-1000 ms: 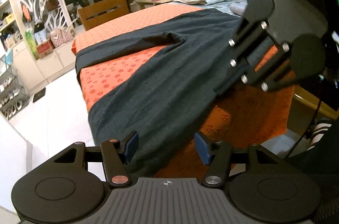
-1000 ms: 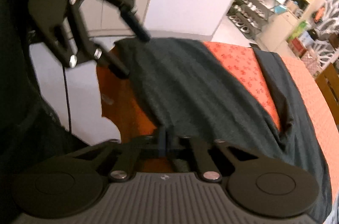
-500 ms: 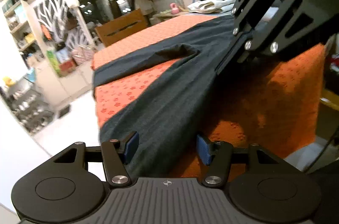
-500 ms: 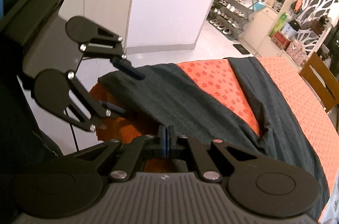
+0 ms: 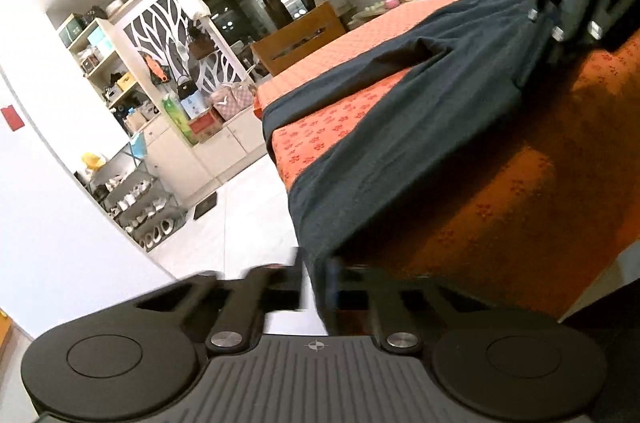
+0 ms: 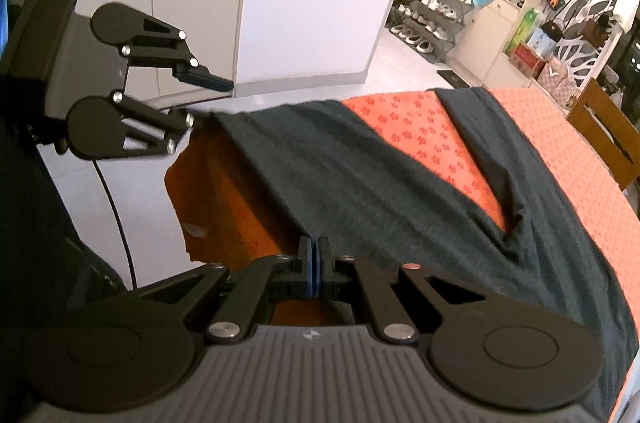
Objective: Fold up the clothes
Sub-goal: 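Grasp the pants leg edge with the right tool while the left tool grasps it too, then lift the pants edge with both tools and fold it over lengthwise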
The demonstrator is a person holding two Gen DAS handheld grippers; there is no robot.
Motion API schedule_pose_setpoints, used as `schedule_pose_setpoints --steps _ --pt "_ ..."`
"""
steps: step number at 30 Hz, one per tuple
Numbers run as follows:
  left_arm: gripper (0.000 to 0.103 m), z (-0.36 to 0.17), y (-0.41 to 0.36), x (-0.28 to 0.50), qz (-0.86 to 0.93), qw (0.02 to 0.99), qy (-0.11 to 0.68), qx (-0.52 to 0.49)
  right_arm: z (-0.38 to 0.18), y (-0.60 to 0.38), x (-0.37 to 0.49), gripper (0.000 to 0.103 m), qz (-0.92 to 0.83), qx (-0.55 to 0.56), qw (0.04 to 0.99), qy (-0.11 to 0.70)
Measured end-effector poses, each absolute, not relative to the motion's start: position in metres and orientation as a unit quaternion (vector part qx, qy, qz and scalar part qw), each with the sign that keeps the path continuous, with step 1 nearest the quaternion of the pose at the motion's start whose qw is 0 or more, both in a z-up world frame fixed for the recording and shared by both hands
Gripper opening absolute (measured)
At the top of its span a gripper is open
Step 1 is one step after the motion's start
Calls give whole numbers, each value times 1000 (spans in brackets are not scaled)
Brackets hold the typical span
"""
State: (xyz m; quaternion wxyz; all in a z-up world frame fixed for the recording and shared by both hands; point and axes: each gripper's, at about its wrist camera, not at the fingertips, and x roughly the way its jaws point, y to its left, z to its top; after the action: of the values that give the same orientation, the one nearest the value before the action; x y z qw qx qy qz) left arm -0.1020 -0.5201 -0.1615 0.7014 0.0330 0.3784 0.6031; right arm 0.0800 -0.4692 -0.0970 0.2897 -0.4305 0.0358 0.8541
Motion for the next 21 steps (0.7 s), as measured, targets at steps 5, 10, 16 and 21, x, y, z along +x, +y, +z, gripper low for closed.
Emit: schedule_pose_setpoints --steps 5,10,16,21 --pt "4 -151 -520 -107 602 710 365 10 -103 -477 108 19 829 -437 348 41" --pt "4 -131 -515 -115 604 719 344 -19 -110 -484 150 28 780 -463 418 33" --pt "4 -107 -507 -116 618 716 324 -41 -127 -478 208 28 691 -526 495 13" --pt "4 -91 -500 -112 625 714 312 -38 -139 -471 243 31 651 -551 522 14"
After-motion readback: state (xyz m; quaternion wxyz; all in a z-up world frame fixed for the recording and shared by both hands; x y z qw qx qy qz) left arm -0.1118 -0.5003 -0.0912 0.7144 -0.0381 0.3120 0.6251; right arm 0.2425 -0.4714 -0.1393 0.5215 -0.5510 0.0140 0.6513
